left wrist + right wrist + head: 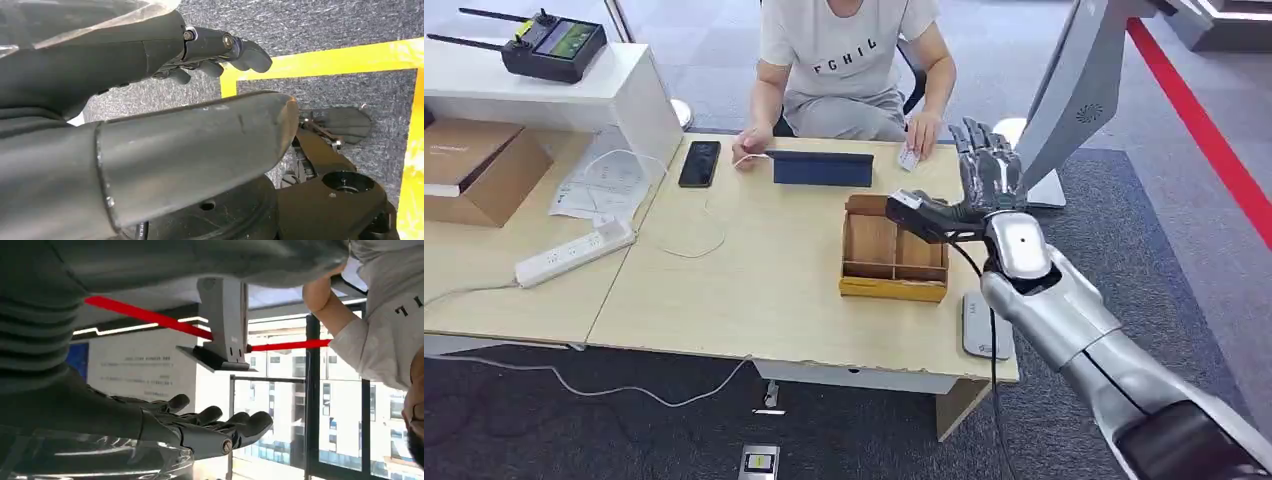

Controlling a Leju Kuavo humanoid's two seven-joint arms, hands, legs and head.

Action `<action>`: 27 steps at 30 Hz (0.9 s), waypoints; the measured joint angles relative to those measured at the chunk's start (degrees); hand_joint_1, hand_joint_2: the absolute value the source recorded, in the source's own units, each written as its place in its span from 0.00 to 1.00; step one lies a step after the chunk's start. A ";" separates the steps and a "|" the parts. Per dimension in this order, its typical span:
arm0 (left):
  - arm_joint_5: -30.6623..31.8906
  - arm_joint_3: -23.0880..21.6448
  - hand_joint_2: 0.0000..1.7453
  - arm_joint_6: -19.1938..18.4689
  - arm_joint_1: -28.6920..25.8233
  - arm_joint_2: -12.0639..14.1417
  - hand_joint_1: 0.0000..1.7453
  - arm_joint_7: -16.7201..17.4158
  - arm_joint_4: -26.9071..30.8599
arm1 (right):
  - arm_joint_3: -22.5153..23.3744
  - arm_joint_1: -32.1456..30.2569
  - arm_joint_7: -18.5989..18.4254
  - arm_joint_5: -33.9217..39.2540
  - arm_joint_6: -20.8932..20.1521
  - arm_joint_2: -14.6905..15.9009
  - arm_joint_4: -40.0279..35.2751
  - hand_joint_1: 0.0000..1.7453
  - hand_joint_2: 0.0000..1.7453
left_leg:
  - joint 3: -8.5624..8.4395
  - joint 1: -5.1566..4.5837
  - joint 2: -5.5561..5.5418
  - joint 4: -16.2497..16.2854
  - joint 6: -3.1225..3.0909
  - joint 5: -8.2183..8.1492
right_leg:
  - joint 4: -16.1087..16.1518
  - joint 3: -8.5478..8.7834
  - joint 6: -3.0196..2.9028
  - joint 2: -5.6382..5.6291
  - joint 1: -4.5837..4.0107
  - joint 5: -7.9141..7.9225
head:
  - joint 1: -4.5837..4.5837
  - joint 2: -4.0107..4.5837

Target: Pass the card to the sensor for recognition and then transmit it.

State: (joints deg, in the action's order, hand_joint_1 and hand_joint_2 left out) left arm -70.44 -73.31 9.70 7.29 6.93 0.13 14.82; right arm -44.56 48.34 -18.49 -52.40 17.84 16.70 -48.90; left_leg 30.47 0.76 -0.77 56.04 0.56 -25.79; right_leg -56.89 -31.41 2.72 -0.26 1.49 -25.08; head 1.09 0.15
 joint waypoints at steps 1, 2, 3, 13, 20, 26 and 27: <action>0.02 0.00 0.00 0.00 -0.04 0.00 0.00 -0.13 0.00 | 0.74 -1.06 0.26 2.14 1.62 0.24 -1.20 0.00 0.00 | 0.00 0.00 -0.01 0.00 0.00 0.00 | 0.00 0.00 0.00 0.00 0.00 0.00 | -0.02 0.00; 0.04 0.00 0.00 0.02 -0.06 0.00 0.00 -0.17 0.00 | 1.77 -2.34 0.68 4.09 2.75 0.77 -2.49 0.00 0.00 | -0.01 0.00 -0.02 0.00 0.00 0.00 | 0.00 0.00 0.00 0.01 0.00 0.00 | -0.02 0.00; 0.04 0.00 0.00 0.26 -0.10 0.00 0.00 -0.17 -0.02 | 2.71 -4.04 0.92 6.03 3.60 1.31 -4.38 0.00 0.00 | 0.00 0.01 -0.03 0.00 0.00 -0.01 | 0.00 0.03 0.00 0.01 -0.01 -0.01 | 0.00 0.00; -0.20 0.00 0.00 1.64 -0.29 0.22 0.00 -0.24 -0.24 | 9.83 -21.74 -5.86 12.69 5.63 8.19 -29.30 0.00 0.00 | 0.01 0.00 0.09 0.00 0.00 -0.09 | 0.02 -0.03 -0.04 -0.11 -0.01 -0.04 | -0.02 0.00; -0.42 0.04 0.00 3.02 -0.24 0.24 0.00 -1.12 -0.42 | 11.87 -28.20 -8.95 13.56 5.41 11.39 -40.73 0.00 0.00 | -0.05 0.01 0.05 0.00 0.02 -0.06 | 0.02 0.05 -0.03 -0.07 -0.01 -0.04 | 0.00 0.00; -1.44 0.20 0.00 5.40 -0.15 -0.09 0.00 -2.69 -0.44 | 11.23 -34.14 -11.30 4.73 3.69 11.87 -50.05 0.00 0.00 | -0.02 0.01 0.09 -0.01 0.01 -0.09 | 0.01 0.01 -0.04 -0.14 -0.02 -0.07 | 0.00 0.00; -1.60 0.24 0.00 5.75 -0.18 -0.24 0.00 -2.97 -0.44 | 11.04 -34.89 -11.28 3.80 3.36 11.74 -51.16 0.00 0.00 | 0.00 0.01 0.09 -0.01 0.01 -0.09 | 0.01 0.02 -0.05 -0.12 -0.02 -0.07 | 0.00 0.00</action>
State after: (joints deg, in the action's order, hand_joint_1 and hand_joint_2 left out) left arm -72.04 -73.07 15.45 7.11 6.69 -2.84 14.38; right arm -33.53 13.44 -29.77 -48.61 21.20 28.44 -100.06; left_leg 30.47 0.77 -0.69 56.03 0.57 -25.88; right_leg -56.88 -31.39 2.67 -0.37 1.47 -25.16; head 1.09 0.15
